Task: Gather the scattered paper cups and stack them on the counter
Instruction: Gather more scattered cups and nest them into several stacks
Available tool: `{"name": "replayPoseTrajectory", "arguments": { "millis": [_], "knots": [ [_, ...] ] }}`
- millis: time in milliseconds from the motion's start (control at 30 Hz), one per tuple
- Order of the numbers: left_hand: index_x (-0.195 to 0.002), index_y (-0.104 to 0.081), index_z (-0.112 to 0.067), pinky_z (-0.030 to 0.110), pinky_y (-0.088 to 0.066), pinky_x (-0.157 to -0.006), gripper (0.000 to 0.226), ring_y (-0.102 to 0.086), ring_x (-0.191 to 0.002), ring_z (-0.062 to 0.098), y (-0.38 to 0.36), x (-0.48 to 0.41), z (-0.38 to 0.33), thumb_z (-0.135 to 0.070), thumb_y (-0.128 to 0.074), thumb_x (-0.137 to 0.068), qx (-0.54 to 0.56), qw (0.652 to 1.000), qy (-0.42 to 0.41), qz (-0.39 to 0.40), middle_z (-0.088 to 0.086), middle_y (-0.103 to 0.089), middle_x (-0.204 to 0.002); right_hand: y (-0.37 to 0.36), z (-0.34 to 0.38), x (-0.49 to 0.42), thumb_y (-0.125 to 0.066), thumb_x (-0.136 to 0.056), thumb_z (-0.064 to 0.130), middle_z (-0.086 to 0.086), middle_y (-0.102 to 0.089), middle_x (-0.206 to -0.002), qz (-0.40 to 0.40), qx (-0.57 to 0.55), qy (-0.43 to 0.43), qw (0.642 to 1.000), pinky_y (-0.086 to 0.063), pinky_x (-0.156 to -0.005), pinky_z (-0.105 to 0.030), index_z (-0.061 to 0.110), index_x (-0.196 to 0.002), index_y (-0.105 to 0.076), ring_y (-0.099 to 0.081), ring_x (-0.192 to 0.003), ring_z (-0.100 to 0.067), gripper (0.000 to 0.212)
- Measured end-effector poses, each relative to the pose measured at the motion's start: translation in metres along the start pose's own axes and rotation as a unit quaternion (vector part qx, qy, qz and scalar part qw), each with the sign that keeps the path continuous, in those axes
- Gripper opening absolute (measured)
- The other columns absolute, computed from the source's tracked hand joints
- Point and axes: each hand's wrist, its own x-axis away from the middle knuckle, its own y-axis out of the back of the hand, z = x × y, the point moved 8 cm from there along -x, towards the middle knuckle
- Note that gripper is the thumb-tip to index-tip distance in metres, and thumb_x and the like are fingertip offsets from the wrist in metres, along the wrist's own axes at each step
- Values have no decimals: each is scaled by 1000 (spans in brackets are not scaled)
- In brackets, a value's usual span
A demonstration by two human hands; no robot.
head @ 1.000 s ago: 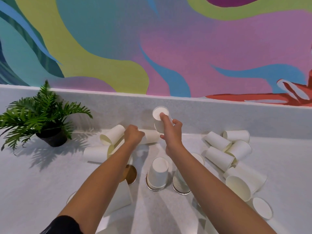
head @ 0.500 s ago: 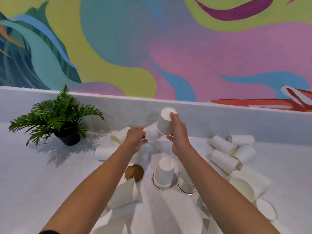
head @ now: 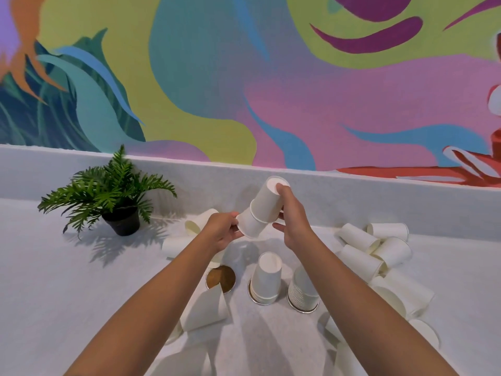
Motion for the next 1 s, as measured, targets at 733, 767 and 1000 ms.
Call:
{"name": "replayPoseTrajectory", "arguments": {
  "millis": [733, 767, 1000],
  "knots": [
    [-118, -52, 9, 41, -51, -87, 32, -60, -102, 33, -6, 32, -18, 9, -29, -97, 32, 998, 39, 33, 20, -61, -101, -26, 3, 19, -56, -87, 55, 1, -47, -133, 147, 233, 77, 958, -44, -90, -38, 22, -138, -35, -49, -115, -19, 64],
    [-117, -53, 9, 40, -52, -86, 31, -61, -99, 33, -7, 32, -20, 9, -30, -96, 34, 998, 37, 35, 21, -62, -100, -29, 3, 21, -63, -84, 51, 2, -47, -132, 160, 255, 101, 948, -44, -88, -35, 21, -138, -33, -49, -115, -19, 69],
    [-108, -65, 7, 33, -60, -76, 23, -66, -86, 24, -9, 30, -47, 2, -55, -88, -120, 988, -52, 84, 17, -69, -100, -28, 8, 14, -78, -74, 39, 4, -51, -113, 75, 230, 167, 956, -55, -81, -32, 25, -123, -40, -55, -105, -17, 63]
  ]
}}
